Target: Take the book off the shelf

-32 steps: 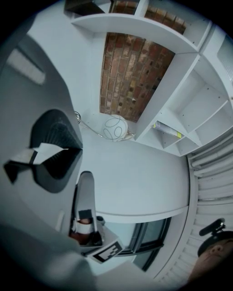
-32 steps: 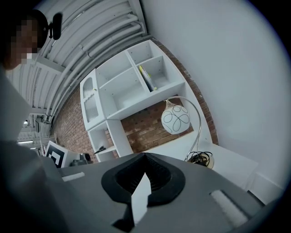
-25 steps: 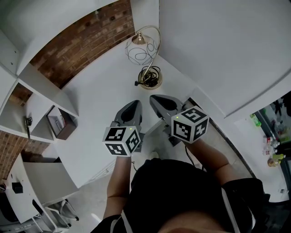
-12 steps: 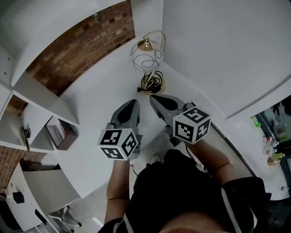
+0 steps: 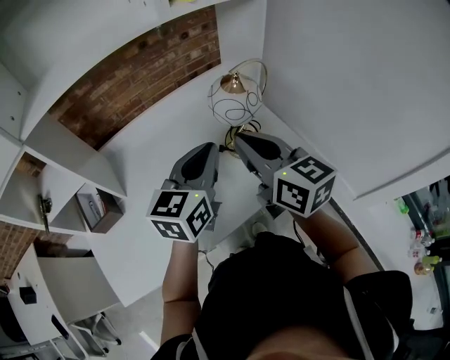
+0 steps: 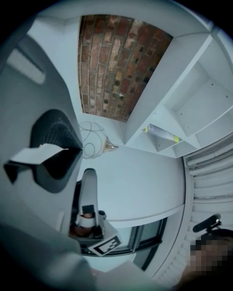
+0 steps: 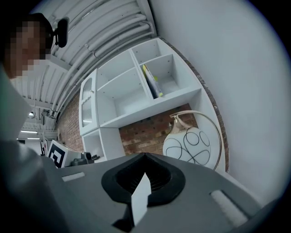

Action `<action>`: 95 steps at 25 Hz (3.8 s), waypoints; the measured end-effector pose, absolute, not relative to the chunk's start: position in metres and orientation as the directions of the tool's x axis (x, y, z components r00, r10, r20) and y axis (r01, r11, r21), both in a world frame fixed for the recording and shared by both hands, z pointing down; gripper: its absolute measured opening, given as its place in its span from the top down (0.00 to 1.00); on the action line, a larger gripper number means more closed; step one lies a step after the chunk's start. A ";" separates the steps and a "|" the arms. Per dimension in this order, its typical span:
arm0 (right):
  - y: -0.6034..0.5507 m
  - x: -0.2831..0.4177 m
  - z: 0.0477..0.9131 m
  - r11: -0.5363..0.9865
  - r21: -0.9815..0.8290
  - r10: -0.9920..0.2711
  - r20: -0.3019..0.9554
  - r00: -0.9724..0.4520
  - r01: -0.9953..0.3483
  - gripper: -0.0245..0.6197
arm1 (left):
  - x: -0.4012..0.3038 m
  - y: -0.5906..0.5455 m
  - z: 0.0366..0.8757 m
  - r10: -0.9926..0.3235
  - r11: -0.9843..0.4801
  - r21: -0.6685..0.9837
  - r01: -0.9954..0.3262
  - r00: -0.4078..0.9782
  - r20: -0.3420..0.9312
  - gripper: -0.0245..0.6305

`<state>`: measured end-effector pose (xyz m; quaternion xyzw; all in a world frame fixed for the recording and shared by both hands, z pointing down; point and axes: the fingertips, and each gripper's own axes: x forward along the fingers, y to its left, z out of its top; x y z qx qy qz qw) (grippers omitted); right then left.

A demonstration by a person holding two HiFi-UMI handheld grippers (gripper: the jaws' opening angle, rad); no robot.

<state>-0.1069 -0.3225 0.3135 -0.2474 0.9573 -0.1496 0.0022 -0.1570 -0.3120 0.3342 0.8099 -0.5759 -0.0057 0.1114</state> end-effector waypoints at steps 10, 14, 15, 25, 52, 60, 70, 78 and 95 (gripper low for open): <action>-0.364 -0.107 0.268 0.889 -0.210 -0.415 0.005 -0.910 -0.407 0.96 | -0.155 -0.354 0.295 -0.947 -0.303 0.159 -0.940 0.316 0.058 0.95; -0.381 -0.107 0.245 0.903 -0.175 -0.404 -0.039 -0.914 -0.392 0.96 | -0.159 -0.367 0.276 -0.959 -0.275 0.113 -0.955 0.280 0.035 0.95; -0.384 -0.108 0.241 0.906 -0.168 -0.401 -0.046 -0.915 -0.389 0.96 | -0.159 -0.370 0.273 -0.961 -0.269 0.103 -0.958 0.273 0.032 0.95; -0.420 -0.118 0.189 0.926 -0.101 -0.375 -0.159 -0.913 -0.363 0.96 | -0.176 -0.391 0.233 -0.982 -0.188 0.056 -0.981 0.187 -0.030 0.95; -0.513 -0.178 0.061 0.914 0.049 -0.364 -0.340 -0.867 -0.403 0.91 | -0.222 -0.434 0.174 -0.995 -0.056 -0.024 -0.998 0.058 -0.081 0.95; -0.525 -0.202 0.024 0.886 0.119 -0.378 -0.375 -0.847 -0.448 0.78 | -0.227 -0.446 0.169 -0.995 -0.055 -0.032 -0.998 0.057 -0.077 0.95; -0.546 -0.228 0.006 0.865 0.135 -0.409 -0.366 -0.836 -0.483 0.76 | -0.242 -0.452 0.147 -0.994 -0.025 -0.026 -0.999 0.028 -0.105 0.95; -0.559 -0.249 0.002 0.860 0.152 -0.417 -0.345 -0.841 -0.488 0.75 | -0.249 -0.460 0.114 -0.988 0.008 -0.060 -0.998 0.001 -0.154 0.95; -0.569 -0.263 -0.009 0.855 0.183 -0.427 -0.285 -0.858 -0.485 0.82 | -0.255 -0.471 0.090 -0.980 0.035 -0.081 -0.996 -0.019 -0.197 0.95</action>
